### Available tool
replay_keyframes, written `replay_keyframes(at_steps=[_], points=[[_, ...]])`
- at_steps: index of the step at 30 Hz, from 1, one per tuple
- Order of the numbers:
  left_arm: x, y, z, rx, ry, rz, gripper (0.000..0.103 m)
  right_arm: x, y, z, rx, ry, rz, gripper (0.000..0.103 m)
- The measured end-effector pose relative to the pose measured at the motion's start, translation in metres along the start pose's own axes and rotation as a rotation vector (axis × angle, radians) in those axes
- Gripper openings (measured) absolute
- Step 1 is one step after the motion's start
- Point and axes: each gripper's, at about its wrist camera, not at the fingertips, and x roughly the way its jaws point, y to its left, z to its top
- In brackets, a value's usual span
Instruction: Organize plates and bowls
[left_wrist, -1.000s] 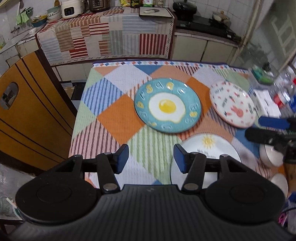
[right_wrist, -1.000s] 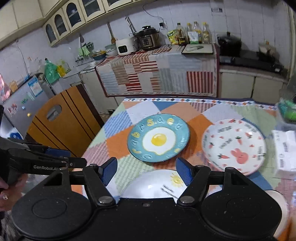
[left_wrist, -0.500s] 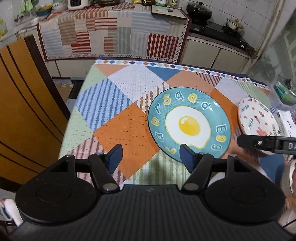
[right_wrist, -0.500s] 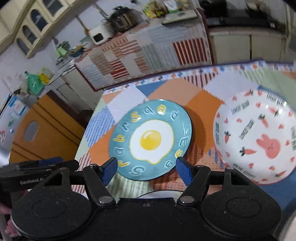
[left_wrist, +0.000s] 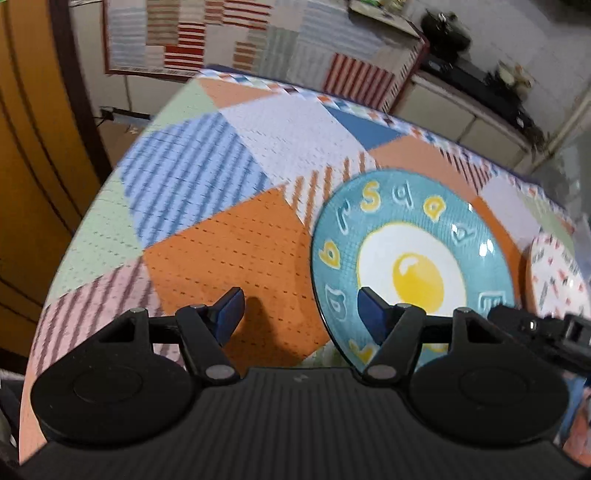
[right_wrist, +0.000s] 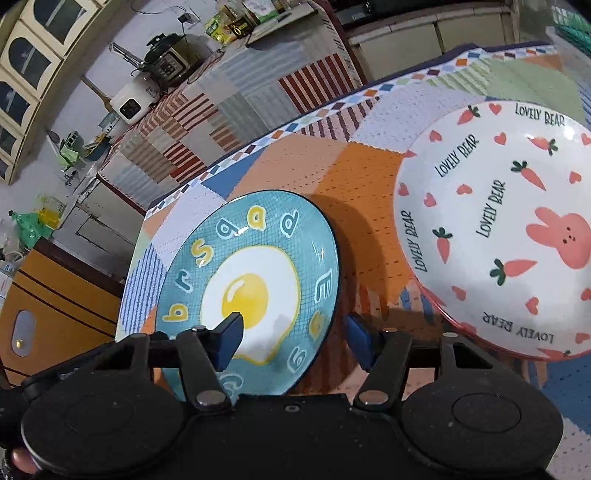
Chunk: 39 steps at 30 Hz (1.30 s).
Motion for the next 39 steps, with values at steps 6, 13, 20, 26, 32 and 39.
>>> replay_keyframes(at_steps=[6, 13, 20, 26, 32, 39], points=[[0.009, -0.009, -0.008, 0.081, -0.015, 0.021, 0.056, 0.016, -0.014, -0.006, 0.022, -0.029, 0.0, 0.024], [0.009, -0.005, -0.003, -0.012, 0.038, -0.093, 0.02, 0.016, -0.019, -0.004, 0.011, -0.018, 0.007, 0.014], [-0.003, -0.01, -0.004, 0.035, 0.071, -0.065, 0.019, 0.008, -0.013, -0.005, -0.07, 0.018, 0.024, 0.016], [-0.043, -0.021, -0.007, 0.164, 0.016, -0.017, 0.02, -0.01, -0.003, -0.007, -0.103, 0.032, 0.074, 0.016], [-0.093, -0.013, -0.014, 0.12, 0.032, -0.056, 0.019, -0.047, 0.011, -0.014, -0.141, 0.02, 0.123, 0.017], [-0.164, -0.017, -0.033, 0.122, -0.01, -0.119, 0.019, -0.115, 0.032, -0.018, -0.24, -0.029, 0.166, 0.017]])
